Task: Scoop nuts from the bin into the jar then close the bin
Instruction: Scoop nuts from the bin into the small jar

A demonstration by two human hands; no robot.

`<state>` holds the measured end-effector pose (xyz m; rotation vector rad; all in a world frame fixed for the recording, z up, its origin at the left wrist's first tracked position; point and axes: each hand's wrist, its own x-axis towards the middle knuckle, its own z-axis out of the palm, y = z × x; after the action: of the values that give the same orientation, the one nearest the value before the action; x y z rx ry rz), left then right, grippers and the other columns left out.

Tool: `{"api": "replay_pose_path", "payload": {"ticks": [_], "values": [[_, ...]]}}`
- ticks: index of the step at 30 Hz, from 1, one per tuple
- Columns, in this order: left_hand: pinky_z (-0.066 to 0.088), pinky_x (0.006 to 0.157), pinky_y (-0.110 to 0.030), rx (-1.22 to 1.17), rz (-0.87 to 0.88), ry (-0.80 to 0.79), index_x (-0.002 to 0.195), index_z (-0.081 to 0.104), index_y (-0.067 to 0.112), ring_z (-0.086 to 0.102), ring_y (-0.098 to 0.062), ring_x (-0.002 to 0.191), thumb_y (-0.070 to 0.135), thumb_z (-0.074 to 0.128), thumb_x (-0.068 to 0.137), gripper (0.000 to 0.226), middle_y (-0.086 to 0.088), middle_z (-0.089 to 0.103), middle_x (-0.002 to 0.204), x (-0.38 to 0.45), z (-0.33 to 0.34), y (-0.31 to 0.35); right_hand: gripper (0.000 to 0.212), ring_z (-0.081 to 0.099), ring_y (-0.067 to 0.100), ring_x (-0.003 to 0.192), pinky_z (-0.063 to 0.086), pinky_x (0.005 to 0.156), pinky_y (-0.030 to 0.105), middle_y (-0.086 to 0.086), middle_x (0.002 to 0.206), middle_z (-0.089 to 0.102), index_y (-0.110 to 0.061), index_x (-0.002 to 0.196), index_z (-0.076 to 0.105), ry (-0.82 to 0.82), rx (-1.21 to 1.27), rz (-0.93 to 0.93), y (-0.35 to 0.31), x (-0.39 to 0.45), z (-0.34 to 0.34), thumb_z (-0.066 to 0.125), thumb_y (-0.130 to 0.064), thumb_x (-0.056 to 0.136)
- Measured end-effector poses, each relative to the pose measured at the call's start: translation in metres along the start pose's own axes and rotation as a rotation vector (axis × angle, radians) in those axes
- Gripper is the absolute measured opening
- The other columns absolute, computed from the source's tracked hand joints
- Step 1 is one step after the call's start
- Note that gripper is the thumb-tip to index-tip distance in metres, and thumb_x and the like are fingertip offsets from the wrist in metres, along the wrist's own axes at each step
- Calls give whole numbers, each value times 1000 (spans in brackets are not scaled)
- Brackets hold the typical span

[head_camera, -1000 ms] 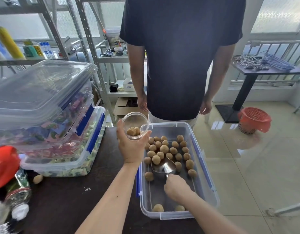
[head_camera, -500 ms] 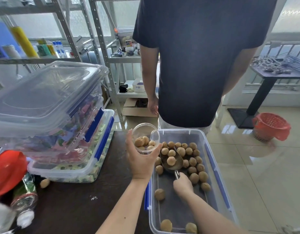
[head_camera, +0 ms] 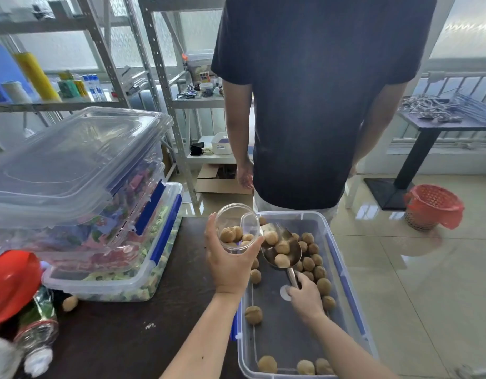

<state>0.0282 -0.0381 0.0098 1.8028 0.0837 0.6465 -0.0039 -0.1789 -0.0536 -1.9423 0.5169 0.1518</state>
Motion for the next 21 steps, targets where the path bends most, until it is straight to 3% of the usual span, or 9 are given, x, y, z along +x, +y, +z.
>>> {"api": "replay_pose_path", "payload": {"ticks": [3, 7, 9, 11, 15, 17, 19, 21], "values": [[26, 90, 3, 22, -12, -37, 138, 33, 20, 35, -1, 120, 27, 86, 60, 95, 12, 39, 131, -6, 4, 3, 25, 54, 22, 82, 41, 64, 29, 5, 90, 62, -17, 100, 64, 3, -61, -44, -13, -6, -22, 56, -5, 80], [33, 96, -20, 10, -53, -103, 139, 32, 21, 37, -3, 118, 28, 87, 60, 96, 4, 44, 135, -17, 10, 11, 16, 50, 23, 57, 40, 54, 37, 9, 68, 60, -14, 71, 65, 22, 24, -45, -37, -23, -59, 53, -3, 72], [34, 98, -23, 3, -70, -146, 140, 30, 22, 37, -6, 120, 30, 86, 61, 97, 1, 44, 137, -23, 14, 16, 31, 45, 14, 45, 38, 45, 25, 2, 52, 55, -13, 64, 58, -13, 23, -57, -55, -41, -84, 48, 9, 81], [34, 95, -21, -4, -77, -187, 140, 29, 22, 37, -5, 118, 31, 86, 61, 97, 6, 43, 132, -29, 19, 19, 33, 39, 8, 42, 34, 39, 13, -4, 46, 46, -14, 60, 49, -15, -28, -109, -68, -55, -106, 50, 10, 83], [39, 83, -8, 44, -158, -288, 140, 29, 24, 52, 0, 99, 32, 86, 60, 98, 9, 49, 123, -39, 31, 19, 30, 37, 10, 51, 29, 50, 21, -3, 54, 42, -15, 59, 48, 7, -234, -238, -87, -77, -140, 53, 3, 82], [49, 93, -26, 84, -199, -334, 138, 26, 33, 56, -12, 110, 41, 86, 55, 103, 3, 53, 129, -45, 35, 15, 20, 37, 11, 52, 30, 51, 22, -1, 56, 43, -10, 66, 54, -40, -334, -251, -96, -90, -153, 54, 1, 83], [47, 100, -44, 139, -229, -345, 136, 24, 36, 53, -22, 120, 46, 85, 53, 104, -1, 53, 131, -50, 40, 12, 14, 37, 12, 52, 32, 53, 25, 0, 56, 43, -8, 68, 56, -76, -439, -280, -105, -101, -163, 54, 0, 80], [43, 104, -42, 180, -224, -347, 138, 25, 32, 49, -24, 124, 43, 84, 56, 102, -2, 51, 134, -54, 42, 15, 15, 38, 13, 52, 32, 53, 28, 0, 55, 43, -11, 63, 53, -92, -565, -290, -110, -107, -168, 54, -1, 74]]}}
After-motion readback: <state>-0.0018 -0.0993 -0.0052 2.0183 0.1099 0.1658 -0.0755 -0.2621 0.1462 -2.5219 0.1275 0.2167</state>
